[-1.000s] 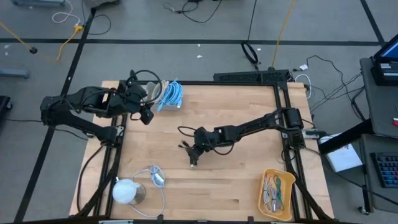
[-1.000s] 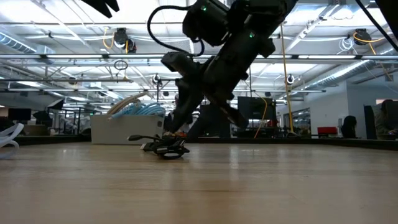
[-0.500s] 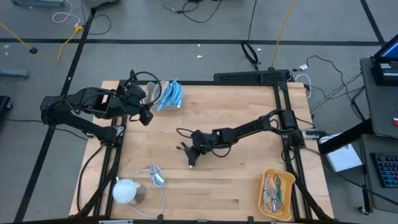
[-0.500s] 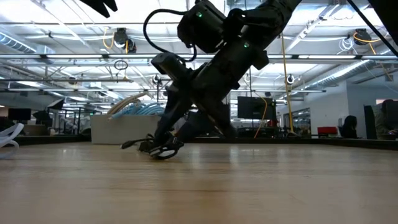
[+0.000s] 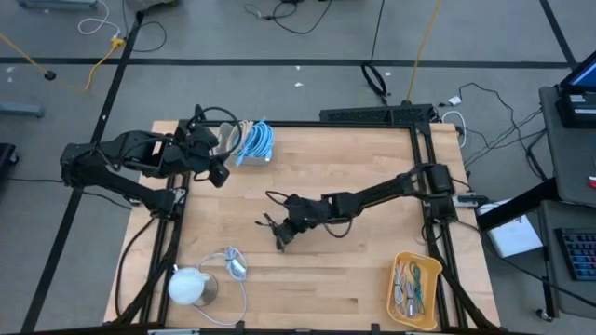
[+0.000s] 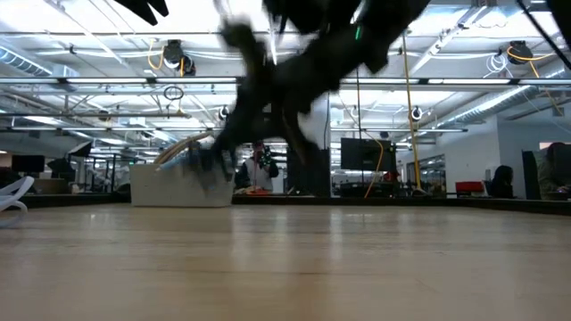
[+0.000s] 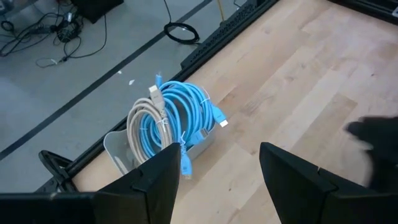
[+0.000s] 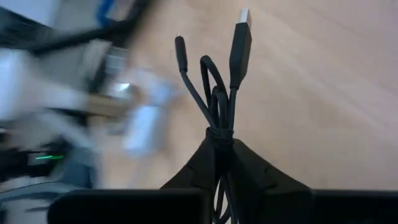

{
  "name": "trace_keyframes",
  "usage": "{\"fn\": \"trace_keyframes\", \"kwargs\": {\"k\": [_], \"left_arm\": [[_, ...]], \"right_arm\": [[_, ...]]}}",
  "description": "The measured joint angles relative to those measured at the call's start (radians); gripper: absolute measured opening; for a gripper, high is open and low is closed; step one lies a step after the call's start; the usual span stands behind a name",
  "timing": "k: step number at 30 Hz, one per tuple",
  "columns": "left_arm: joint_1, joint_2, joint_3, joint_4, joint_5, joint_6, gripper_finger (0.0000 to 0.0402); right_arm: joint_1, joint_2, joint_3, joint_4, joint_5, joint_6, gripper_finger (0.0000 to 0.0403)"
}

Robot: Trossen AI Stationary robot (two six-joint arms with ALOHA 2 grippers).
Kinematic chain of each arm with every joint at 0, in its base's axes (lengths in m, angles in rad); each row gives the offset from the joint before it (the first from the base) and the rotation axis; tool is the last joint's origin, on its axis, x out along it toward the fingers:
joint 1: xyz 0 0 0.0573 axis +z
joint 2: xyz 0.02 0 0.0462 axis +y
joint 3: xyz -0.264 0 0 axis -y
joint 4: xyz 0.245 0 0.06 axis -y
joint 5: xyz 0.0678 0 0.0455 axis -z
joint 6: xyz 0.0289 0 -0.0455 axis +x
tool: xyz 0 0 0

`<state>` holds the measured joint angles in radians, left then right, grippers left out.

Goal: Pick & Place USB Port
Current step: Put the black charger cable into the yellow bin

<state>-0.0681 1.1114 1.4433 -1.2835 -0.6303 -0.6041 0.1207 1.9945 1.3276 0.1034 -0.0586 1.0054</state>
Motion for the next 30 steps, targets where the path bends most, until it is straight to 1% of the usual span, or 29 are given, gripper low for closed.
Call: {"fn": "trace_keyframes", "kwargs": {"k": [1,4,6,8,10,12,14,15,17,19,21,23,24,28,30], "left_arm": [[0.0,0.0,0.0,0.0,-0.003,0.0,0.0225],[0.0,0.0,0.0,0.0,-0.009,0.0,0.0225],[0.0,0.0,0.0,0.0,-0.012,0.0,0.0225],[0.0,0.0,0.0,-0.001,-0.023,0.002,0.0225],[0.0,0.0,0.0,-0.001,-0.035,0.01,0.0225],[0.0,0.0,0.0,0.0,-0.049,0.02,0.0225],[0.0,0.0,0.0,0.0,-0.054,0.023,0.0225],[0.0,0.0,0.0,0.0,-0.057,0.028,0.0225],[0.0,0.0,0.0,0.0,-0.061,0.039,0.0225],[0.0,0.0,0.0,0.0,-0.062,0.047,0.0225],[0.0,0.0,0.0,0.0,-0.062,0.049,0.0225],[0.0,0.0,0.0,-0.002,-0.062,0.048,0.0225],[0.0,0.0,0.0,-0.005,-0.062,0.045,0.0225],[0.0,0.0,0.0,-0.017,-0.06,0.045,0.0225],[0.0,0.0,0.0,-0.023,-0.054,0.042,0.0225]], "right_arm": [[0.012,-0.034,0.001,0.002,0.012,-0.001,0.0018],[0.061,-0.178,0.002,-0.063,0.047,0.011,0.0015],[0.112,-0.287,0.004,-0.139,0.127,0.059,0.0015],[0.175,-0.401,0.004,-0.282,0.235,0.124,0.0015],[0.248,-0.498,0.005,-0.456,0.351,0.242,0.0015],[0.333,-0.575,0.004,-0.669,0.452,0.413,0.0015],[0.423,-0.624,0.004,-0.866,0.52,0.616,0.0015],[0.468,-0.638,0.004,-0.952,0.53,0.724,0.0015],[0.553,-0.649,0.003,-1.119,0.495,0.926,0.0015],[0.624,-0.637,0.003,-1.241,0.397,1.096,0.0015],[0.685,-0.617,0.002,-1.327,0.268,1.213,0.0015],[0.712,-0.6,0.002,-1.358,0.137,1.235,0.0015],[0.714,-0.594,0.001,-1.361,0.101,1.239,0.0015],[0.691,-0.563,0.002,-1.38,0.09,1.237,0.0015],[0.692,-0.534,0.002,-1.423,0.044,1.237,0.0015]]}}
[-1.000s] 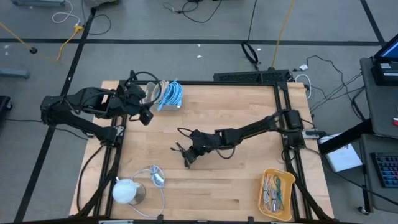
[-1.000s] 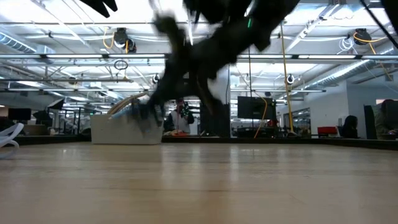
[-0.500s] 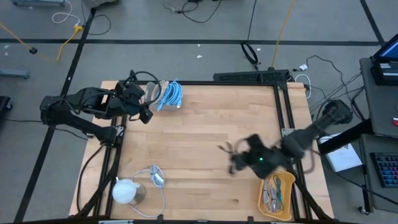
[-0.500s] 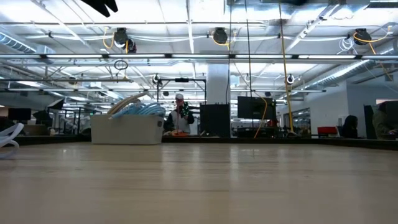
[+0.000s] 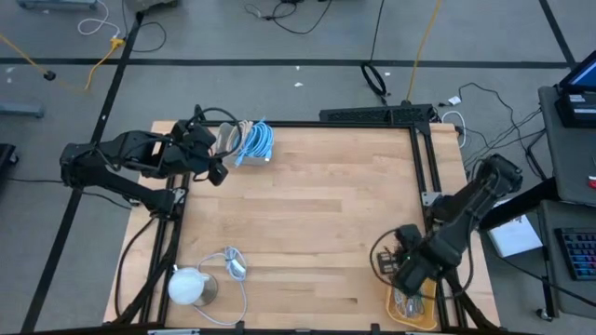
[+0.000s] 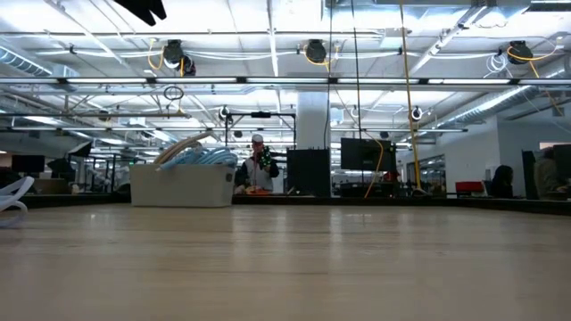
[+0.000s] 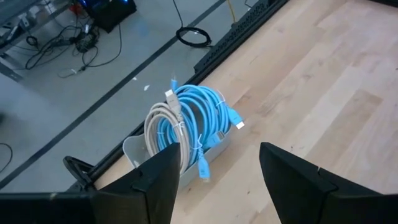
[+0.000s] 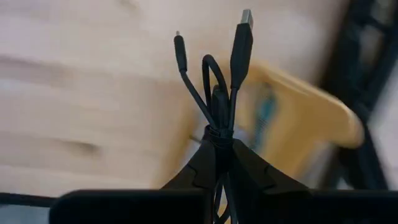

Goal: Pick & Place USB Port
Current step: Put the black charger cable into the yellow bin

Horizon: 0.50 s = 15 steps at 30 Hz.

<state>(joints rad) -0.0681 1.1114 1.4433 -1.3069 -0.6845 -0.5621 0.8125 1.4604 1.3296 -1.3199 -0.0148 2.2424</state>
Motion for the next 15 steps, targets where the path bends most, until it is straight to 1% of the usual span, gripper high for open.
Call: {"fn": "trace_keyframes", "kwargs": {"k": [3,5,9,15], "left_arm": [[0.0,0.0,0.0,-0.015,0.003,-0.007,0.0225],[0.0,0.0,0.0,-0.028,0.004,-0.009,0.0225],[0.0,0.0,0.0,-0.033,0.004,-0.009,0.0225],[0.0,0.0,0.0,-0.03,0.003,0.003,0.0225]], "right_arm": [[0.029,0.048,0.0,-0.05,-0.134,0.0,0.0015],[0.057,0.076,0.0,-0.063,-0.198,0.008,0.0014],[0.087,0.099,0.0,-0.02,-0.221,0.021,0.0014],[0.078,0.152,0.001,0.045,-0.208,0.018,0.0014]]}}
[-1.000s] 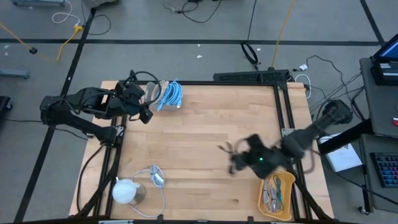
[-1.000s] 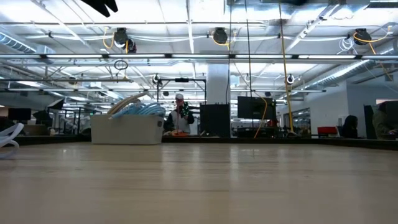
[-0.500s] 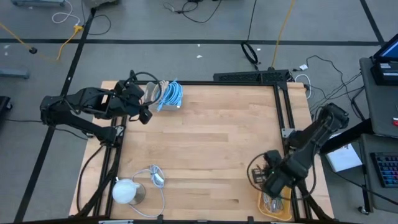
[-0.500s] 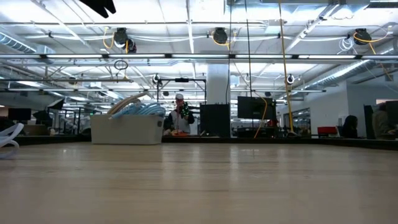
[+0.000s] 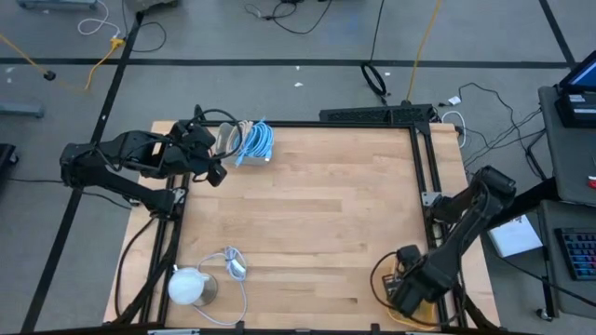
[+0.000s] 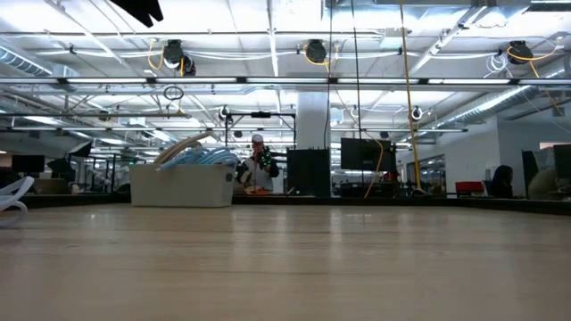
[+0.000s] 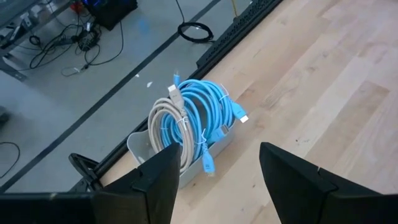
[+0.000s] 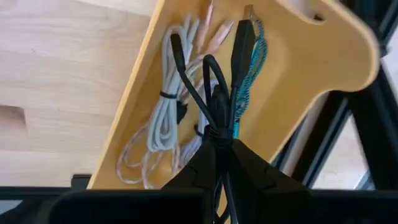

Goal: Pick & Place USB Port
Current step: Put the black charger cable into the yellow bin, then adjust the gray bin

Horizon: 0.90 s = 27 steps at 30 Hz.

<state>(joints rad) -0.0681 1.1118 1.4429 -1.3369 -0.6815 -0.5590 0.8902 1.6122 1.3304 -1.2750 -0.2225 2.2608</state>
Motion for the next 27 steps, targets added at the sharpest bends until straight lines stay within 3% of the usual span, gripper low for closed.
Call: {"fn": "trace_keyframes", "kwargs": {"k": [6,10,15,22,27], "left_arm": [[0.0,0.0,0.0,0.001,0.0,0.001,0.0225],[0.0,0.0,0.0,0.002,0.005,0.001,0.0225],[0.0,0.0,0.0,0.002,0.008,0.005,0.0225],[0.0,0.0,0.0,0.002,0.009,0.005,0.0225],[0.0,0.001,0.0,0.002,0.01,0.005,0.0225]], "right_arm": [[0.001,0.056,0.0,-0.02,-0.016,-0.018,0.0018],[0.014,0.06,0.0,-0.014,-0.037,-0.021,0.0059],[0.022,0.03,0.0,-0.016,-0.016,-0.025,0.0095],[0.016,-0.025,0.0,-0.026,0.018,-0.037,0.0104],[-0.017,-0.108,0.0,-0.097,0.177,-0.046,0.01]]}}
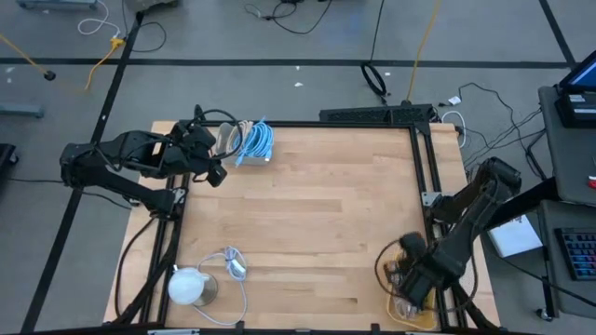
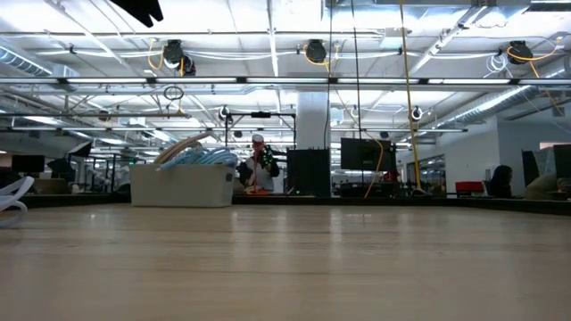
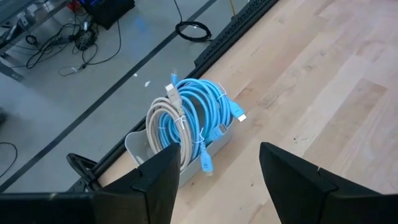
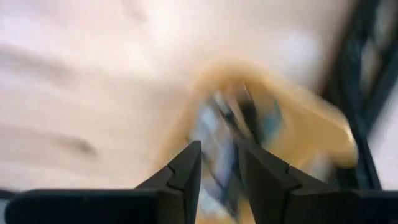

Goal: Pick & Place USB Port
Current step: Adjust the gray bin

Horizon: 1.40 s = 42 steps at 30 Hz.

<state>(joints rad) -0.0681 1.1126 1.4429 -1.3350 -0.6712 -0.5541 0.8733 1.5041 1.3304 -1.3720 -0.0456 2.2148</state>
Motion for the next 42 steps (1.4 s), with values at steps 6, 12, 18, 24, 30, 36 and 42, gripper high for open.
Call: {"fn": "trace_keyframes", "kwargs": {"k": [6,12,18,24,30,36,42], "left_arm": [[0.0,0.0,-0.027,0.056,0.072,0.05,0.0225],[0.002,0.018,-0.184,0.117,0.348,0.273,0.0216],[0.0,0.1,-0.4,0.149,0.419,0.339,0.0079],[0.017,0.105,-0.472,0.418,0.431,0.316,0.0004],[0.12,0.152,-0.501,0.59,0.446,0.405,0.0002],[0.223,0.287,-0.501,0.626,0.541,0.626,0.0001],[0.304,0.399,-0.501,0.651,0.567,0.69,0.0001]], "right_arm": [[-0.13,-0.156,0.0,0.036,0.617,-0.166,0.01],[-0.376,-0.222,0.0,0.476,0.774,-0.844,0.01],[-0.544,-0.154,0.0,0.798,0.688,-1.242,0.01],[-0.651,0.001,-0.001,0.83,0.436,-1.293,0.0087],[-0.661,0.083,-0.002,1.012,0.4,-1.345,0.0068],[-0.671,0.077,-0.001,1.082,0.553,-1.364,0.0048],[-0.662,0.048,-0.001,1.083,0.649,-1.397,0.0033]]}}
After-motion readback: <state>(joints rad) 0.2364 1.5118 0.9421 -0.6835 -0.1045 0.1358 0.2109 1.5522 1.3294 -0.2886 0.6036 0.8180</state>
